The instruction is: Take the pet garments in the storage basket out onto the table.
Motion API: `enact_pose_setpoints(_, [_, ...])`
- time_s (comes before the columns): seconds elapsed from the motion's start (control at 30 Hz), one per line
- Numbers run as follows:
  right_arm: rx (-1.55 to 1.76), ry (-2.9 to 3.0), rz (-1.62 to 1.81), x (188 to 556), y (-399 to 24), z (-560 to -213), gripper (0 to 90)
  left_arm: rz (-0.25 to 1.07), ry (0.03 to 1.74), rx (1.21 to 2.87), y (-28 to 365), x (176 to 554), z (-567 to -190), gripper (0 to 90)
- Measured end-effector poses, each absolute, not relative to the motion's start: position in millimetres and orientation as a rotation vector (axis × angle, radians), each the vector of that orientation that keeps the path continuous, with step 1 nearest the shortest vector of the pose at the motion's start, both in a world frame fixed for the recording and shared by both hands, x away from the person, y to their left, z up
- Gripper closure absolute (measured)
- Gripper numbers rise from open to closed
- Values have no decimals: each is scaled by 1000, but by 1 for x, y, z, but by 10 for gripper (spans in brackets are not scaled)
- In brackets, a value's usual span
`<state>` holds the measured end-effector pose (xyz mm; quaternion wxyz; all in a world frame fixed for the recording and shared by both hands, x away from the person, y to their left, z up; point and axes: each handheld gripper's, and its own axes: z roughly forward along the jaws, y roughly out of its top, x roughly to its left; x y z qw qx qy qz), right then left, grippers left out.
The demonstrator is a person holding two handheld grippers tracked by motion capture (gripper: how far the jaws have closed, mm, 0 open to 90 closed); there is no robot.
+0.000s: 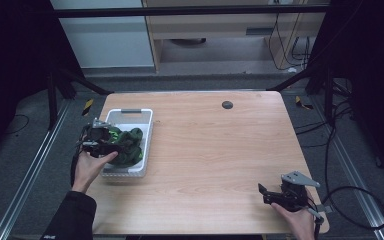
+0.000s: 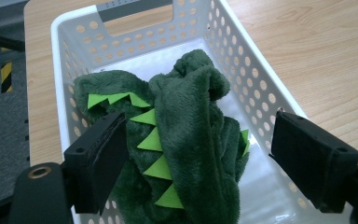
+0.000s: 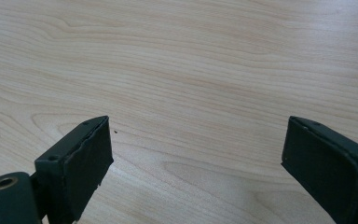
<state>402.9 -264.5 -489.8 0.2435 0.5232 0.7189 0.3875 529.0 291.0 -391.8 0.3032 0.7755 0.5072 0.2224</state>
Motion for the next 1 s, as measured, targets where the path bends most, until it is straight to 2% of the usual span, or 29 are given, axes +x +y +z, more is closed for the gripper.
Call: enact_pose_setpoints(1.0, [1432,1984,1055,404,-264,-491,81,536,1385,2188,286,550,-410,304])
